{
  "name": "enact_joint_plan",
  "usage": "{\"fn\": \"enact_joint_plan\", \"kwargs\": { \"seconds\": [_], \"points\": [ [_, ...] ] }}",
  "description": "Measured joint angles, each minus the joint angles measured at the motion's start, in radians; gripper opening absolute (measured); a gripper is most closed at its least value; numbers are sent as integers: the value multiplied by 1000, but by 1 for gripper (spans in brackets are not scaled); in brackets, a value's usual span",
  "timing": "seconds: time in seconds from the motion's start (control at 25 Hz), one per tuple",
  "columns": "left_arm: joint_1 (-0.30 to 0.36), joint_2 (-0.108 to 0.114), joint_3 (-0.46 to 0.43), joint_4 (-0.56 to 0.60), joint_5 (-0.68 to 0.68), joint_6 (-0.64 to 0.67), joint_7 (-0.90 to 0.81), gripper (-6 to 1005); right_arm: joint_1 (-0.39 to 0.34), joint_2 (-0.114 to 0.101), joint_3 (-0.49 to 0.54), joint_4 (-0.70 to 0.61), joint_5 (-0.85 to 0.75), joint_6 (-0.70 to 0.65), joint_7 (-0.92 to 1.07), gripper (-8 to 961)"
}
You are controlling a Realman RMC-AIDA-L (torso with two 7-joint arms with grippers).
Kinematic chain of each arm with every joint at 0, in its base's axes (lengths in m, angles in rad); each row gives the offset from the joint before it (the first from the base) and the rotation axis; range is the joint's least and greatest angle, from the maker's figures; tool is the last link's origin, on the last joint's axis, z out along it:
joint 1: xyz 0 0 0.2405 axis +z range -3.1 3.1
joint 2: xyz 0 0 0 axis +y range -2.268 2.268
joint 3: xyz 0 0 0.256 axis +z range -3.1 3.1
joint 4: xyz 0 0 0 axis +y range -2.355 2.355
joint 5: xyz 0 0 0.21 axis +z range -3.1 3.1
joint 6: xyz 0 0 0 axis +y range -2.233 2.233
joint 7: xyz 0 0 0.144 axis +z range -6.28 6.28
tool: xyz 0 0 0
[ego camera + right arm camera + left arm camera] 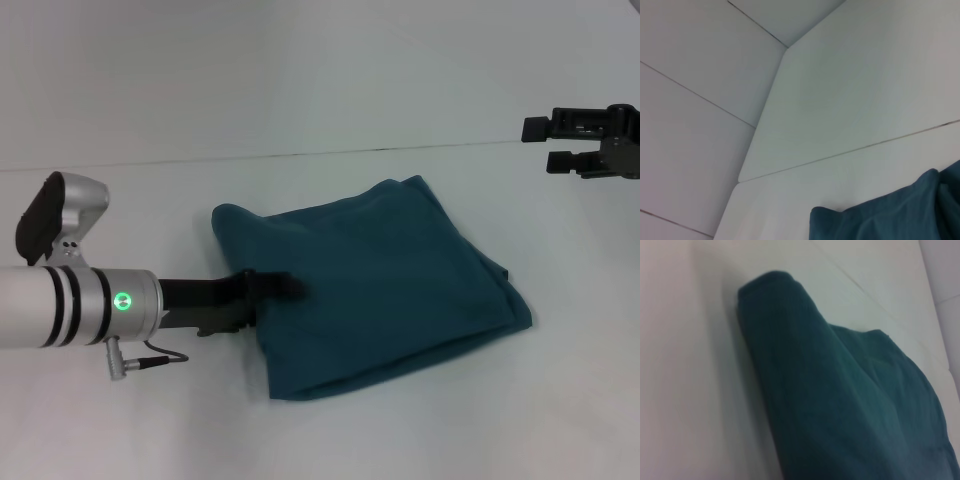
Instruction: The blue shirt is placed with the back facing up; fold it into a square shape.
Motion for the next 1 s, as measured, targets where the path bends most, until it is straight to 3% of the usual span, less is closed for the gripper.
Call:
{"fn": "enact_joint_plan", "kwargs": {
  "seconds": [0.32, 0.76, 1.0],
  "points": [
    [9, -2, 4, 9, 3, 3, -3, 607, 1, -1, 9, 2, 3, -7, 0, 940],
    [8, -4, 6, 17, -1, 48, 6, 368, -1, -1, 15, 3, 3, -7, 0, 940],
    [105, -22, 3, 138, 1, 220, 2, 219, -2, -1, 23, 14, 0, -8, 0, 940]
  ]
}}
